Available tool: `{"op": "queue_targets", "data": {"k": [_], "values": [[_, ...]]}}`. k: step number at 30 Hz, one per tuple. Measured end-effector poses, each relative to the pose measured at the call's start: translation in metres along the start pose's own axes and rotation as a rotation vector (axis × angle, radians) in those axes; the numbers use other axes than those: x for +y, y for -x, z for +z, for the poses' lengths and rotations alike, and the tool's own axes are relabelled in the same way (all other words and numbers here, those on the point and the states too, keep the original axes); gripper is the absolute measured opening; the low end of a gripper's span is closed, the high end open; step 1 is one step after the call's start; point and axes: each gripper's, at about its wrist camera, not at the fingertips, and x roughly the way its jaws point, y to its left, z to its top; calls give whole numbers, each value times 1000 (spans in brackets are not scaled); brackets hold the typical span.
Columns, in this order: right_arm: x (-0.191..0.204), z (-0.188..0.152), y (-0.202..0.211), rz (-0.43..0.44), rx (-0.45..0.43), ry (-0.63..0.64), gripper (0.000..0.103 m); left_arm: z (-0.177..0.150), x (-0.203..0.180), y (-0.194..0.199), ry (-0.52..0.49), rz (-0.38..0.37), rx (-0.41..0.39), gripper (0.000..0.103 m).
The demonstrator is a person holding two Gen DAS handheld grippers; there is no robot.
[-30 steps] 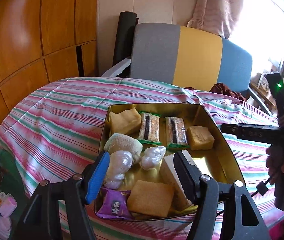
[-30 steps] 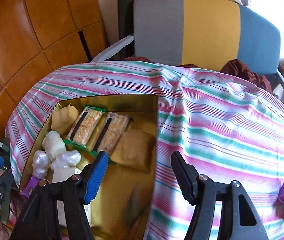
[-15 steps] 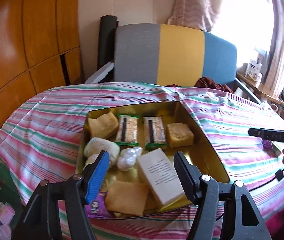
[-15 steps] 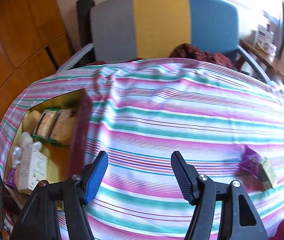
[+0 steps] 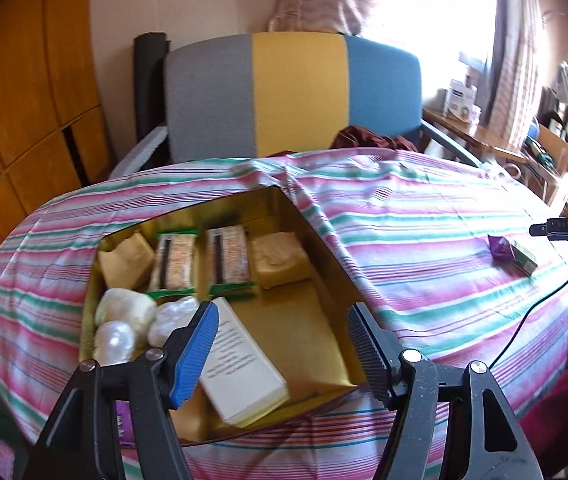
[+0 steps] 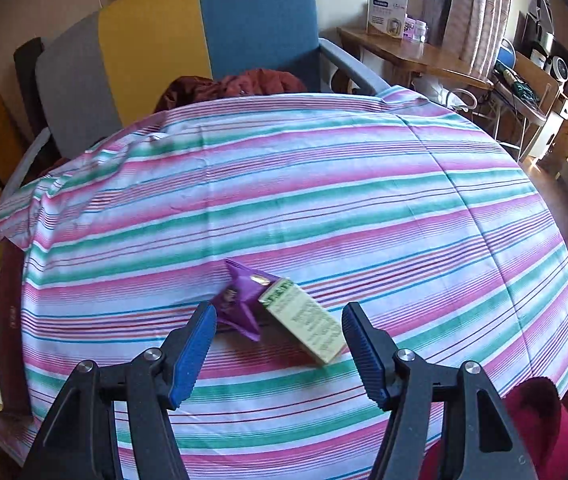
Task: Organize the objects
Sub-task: 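Grasp the green-labelled box with the right gripper while the left gripper approaches the purple packet, then grasp the purple candy packet with the left gripper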
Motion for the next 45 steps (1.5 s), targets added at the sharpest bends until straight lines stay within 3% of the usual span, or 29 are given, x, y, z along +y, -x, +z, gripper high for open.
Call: {"op": "queue_targets", "data": {"k": [4, 14, 16, 17, 18, 22, 27, 40, 45], "values": [[-3, -1, -22, -52, 75, 77, 66, 3, -19, -8, -39, -25, 24, 68], [8, 6, -66, -73, 179, 188, 66, 8, -55, -26, -103, -75, 74, 68], [10, 3, -72, -92, 183, 197, 62, 10, -60, -29, -112, -84, 83, 68], [9, 2, -73, -93, 186, 191, 41, 11, -63, -31, -117, -89, 86, 68], [7, 1, -74, -87, 189, 180, 30, 12, -67, -33, -124, -94, 90, 68], [-9, 1, -69, -118, 168, 102, 29, 19, -85, -39, -154, -118, 91, 68], [-32, 0, -71, -86, 188, -33, 30, 35, -119, -54, -177, -183, 110, 68], [-50, -4, -65, -109, 185, -115, 30, 78, -251, -136, -323, -403, 209, 65], [-61, -6, -61, -114, 172, -174, 30, 89, -300, -156, -387, -453, 212, 64]]}}
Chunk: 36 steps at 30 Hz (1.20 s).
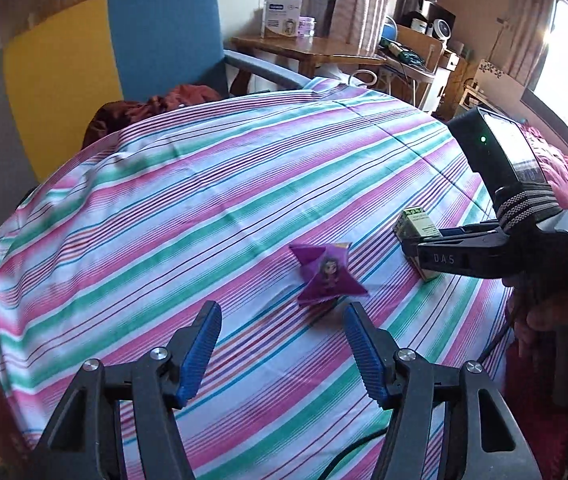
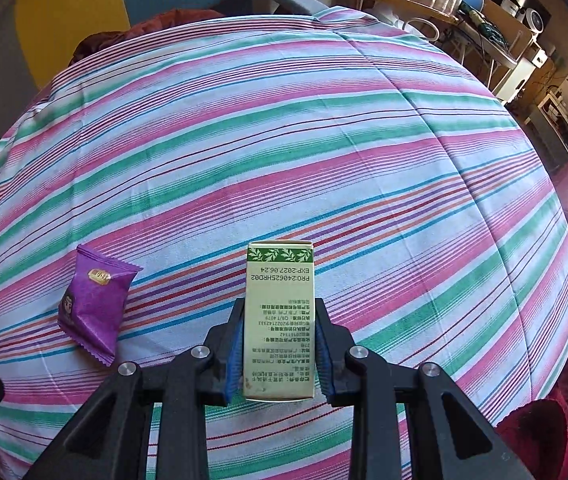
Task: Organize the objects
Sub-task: 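Grasp the purple candy packet with the left gripper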
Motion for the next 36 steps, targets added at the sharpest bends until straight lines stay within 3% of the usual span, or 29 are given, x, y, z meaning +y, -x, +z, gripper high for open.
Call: {"op": "queue_targets", "data": {"k": [4, 8, 12, 17, 23, 28, 36], "values": [[-8, 0, 2, 28, -6, -38, 30, 18, -22, -33, -43, -27, 32, 64], [-8, -3, 4, 52, -8, -42, 30, 26, -34, -64, -80, -3, 71, 61], [-3, -6, 6, 79, -7, -25, 30, 26, -25, -96, -46, 16, 132, 38], [10, -11, 11, 146, -20, 36, 30, 5, -7, -79, -9, 34, 94, 35], [26, -7, 8, 205, -19, 158, 30, -51, 29, -31, 89, 97, 50, 35], [30, -3, 1, 145, 0, 177, 30, -110, 51, 13, 139, 180, -8, 34], [47, -2, -4, 52, 39, 240, 30, -146, 52, 35, 158, 186, -55, 34]]}}
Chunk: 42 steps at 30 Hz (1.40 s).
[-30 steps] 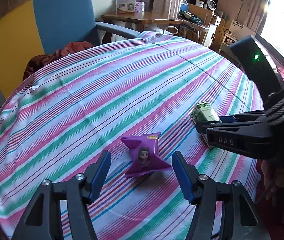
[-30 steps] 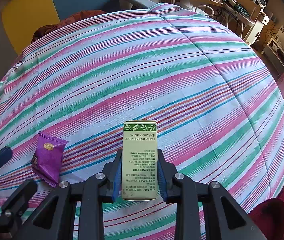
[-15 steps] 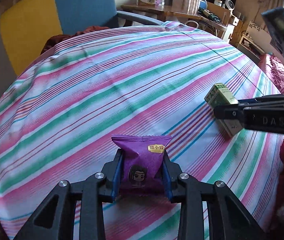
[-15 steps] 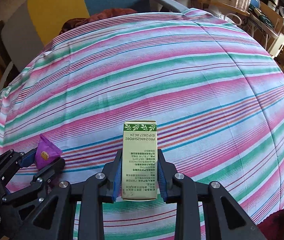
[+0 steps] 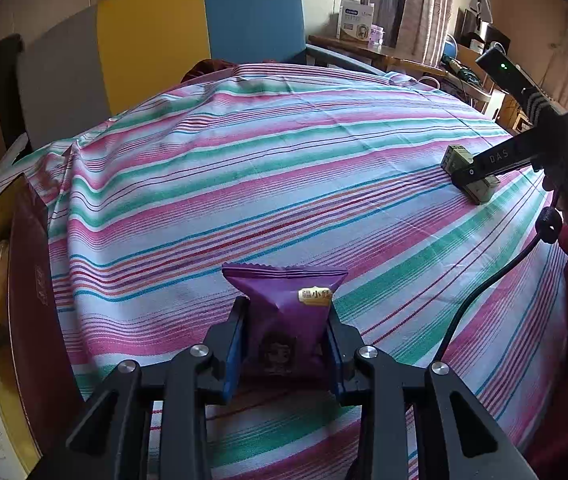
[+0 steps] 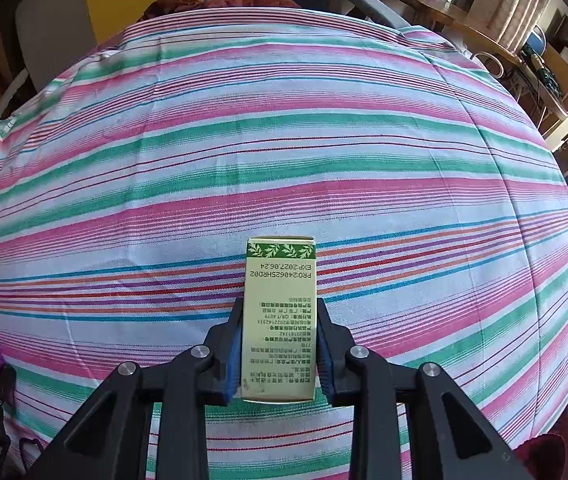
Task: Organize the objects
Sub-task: 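Grasp the purple candy packet with the left gripper, then carry the purple candy packet into the gold tray and open the left gripper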
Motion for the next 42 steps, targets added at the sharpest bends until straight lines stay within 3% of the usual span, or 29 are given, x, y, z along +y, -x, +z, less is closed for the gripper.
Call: {"op": "queue_targets", "data": {"k": [10, 14, 15, 22, 31, 42], "values": [[81, -5, 28, 138, -71, 16, 30, -3, -1, 0, 2, 1, -38, 35], [106, -9, 14, 108, -89, 56, 30, -3, 0, 1, -4, -1, -43, 34], [108, -12, 7, 82, -65, 74, 30, -3, -1, 1, -7, 0, -43, 34], [113, -15, 6, 34, -113, 153, 30, -3, 2, 12, 28, 14, -38, 34], [115, -10, 0, 48, -117, 150, 31, 6, -2, 61, 24, 2, -132, 34], [121, -17, 2, 22, -136, 174, 31, 11, 21, 112, 72, 49, -209, 34]]}}
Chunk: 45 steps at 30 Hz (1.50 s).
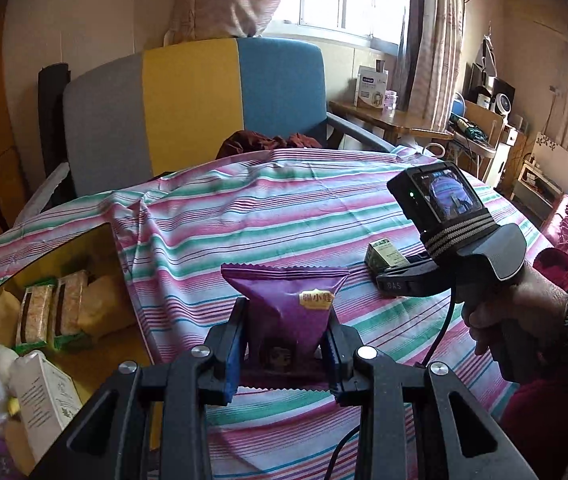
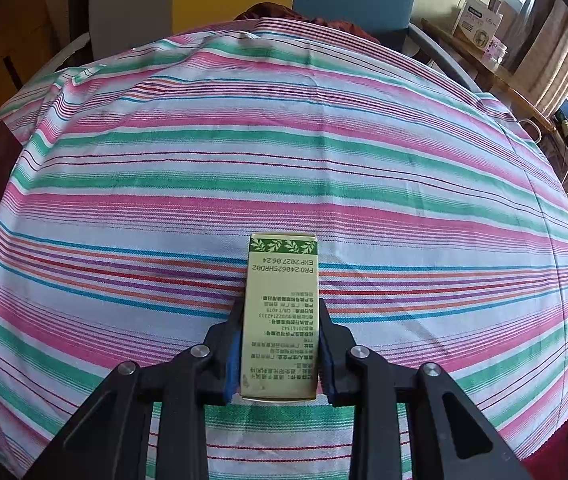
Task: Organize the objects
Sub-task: 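Carry the purple candy packet into the gold tray and open the left gripper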
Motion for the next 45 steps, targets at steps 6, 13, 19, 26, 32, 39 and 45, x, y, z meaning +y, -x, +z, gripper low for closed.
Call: {"op": "queue_targets", "data": {"k": [6, 13, 19, 26, 32, 39, 45], "values": [[3, -2, 1, -7, -7, 7, 31, -2, 24, 13, 44, 34, -9, 34], [2, -2, -2, -14, -14, 15, 31, -8, 53, 21, 99, 69, -10, 34], [6, -3, -1, -31, -18, 25, 31, -15, 73, 24, 140, 91, -2, 34], [8, -3, 0, -47, -21, 40, 30, -23, 105, 28, 225, 84, 19, 34], [11, -3, 1, -63, -20, 59, 30, -35, 178, 37, 449, 59, 41, 34], [11, -1, 0, -67, -16, 71, 30, -41, 212, 27, 534, 28, 82, 34], [10, 0, 0, -66, -14, 69, 30, -25, 197, -8, 509, 0, 157, 35]]}}
